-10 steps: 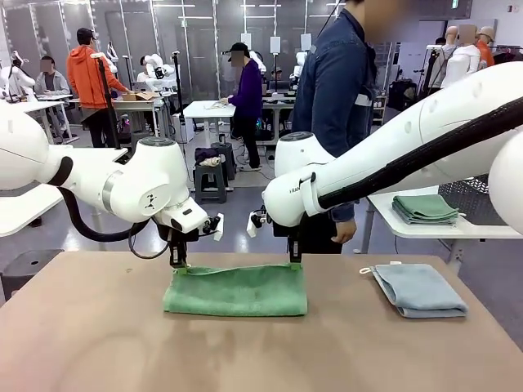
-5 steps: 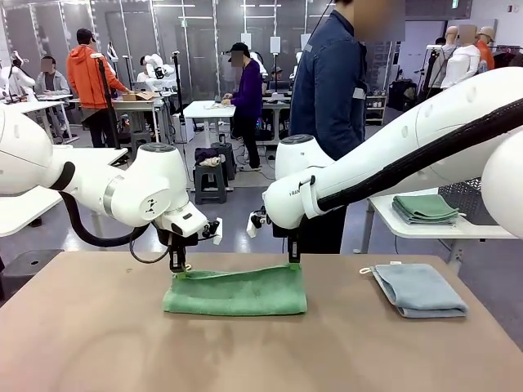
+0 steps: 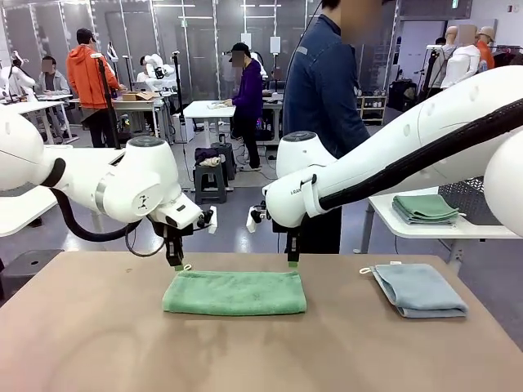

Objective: Fold the towels and place them in the basket.
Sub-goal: When a person lays out a Towel with hook on the table, fold it in half twice.

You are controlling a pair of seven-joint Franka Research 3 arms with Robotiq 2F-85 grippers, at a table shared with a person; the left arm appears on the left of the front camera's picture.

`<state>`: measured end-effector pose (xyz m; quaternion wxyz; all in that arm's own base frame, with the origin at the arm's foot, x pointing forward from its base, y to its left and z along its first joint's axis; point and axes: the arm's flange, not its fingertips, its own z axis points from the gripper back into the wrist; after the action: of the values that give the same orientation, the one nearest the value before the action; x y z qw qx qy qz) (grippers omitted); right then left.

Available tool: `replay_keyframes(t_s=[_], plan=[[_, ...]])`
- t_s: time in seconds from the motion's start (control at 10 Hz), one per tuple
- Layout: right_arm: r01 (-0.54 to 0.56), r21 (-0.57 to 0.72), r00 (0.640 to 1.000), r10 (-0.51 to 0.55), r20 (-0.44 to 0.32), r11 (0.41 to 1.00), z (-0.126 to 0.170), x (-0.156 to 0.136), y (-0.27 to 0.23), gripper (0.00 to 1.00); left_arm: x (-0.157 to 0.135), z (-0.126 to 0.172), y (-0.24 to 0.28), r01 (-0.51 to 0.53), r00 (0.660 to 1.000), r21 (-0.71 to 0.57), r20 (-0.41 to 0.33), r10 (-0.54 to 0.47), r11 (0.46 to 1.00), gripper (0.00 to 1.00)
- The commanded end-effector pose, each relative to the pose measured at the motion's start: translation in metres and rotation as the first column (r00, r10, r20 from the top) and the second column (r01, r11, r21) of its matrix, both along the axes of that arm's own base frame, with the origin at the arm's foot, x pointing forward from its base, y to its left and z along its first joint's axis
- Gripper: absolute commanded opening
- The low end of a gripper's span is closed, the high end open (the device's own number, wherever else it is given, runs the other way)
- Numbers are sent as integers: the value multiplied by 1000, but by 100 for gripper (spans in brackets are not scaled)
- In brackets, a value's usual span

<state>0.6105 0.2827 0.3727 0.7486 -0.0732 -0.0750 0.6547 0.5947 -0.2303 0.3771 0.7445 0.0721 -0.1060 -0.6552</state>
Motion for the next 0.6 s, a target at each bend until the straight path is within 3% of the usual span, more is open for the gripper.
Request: replay_keyframes(t_s=[0.0,0.1,0.2,0.4,0.5], plan=[[39,-2,999,-39,-20,999,32,-28,-15,86,-22,34,27,108,994,-35,-13,-108,994,82],[67,20,997,-66,-45,998,54,-47,-22,69,-36,57,40,140,990,-46,-26,-141,989,67],[117,59,990,-111,-85,991,74,-70,-31,100,-55,79,52,153,987,-108,-36,-157,982,100],[262,93,959,-248,-136,961,106,-119,-49,100,-84,107,79,188,981,-217,-14,-196,958,100],[394,125,906,-363,-218,910,116,-134,-56,100,-88,110,87,202,979,-256,11,-206,945,100]])
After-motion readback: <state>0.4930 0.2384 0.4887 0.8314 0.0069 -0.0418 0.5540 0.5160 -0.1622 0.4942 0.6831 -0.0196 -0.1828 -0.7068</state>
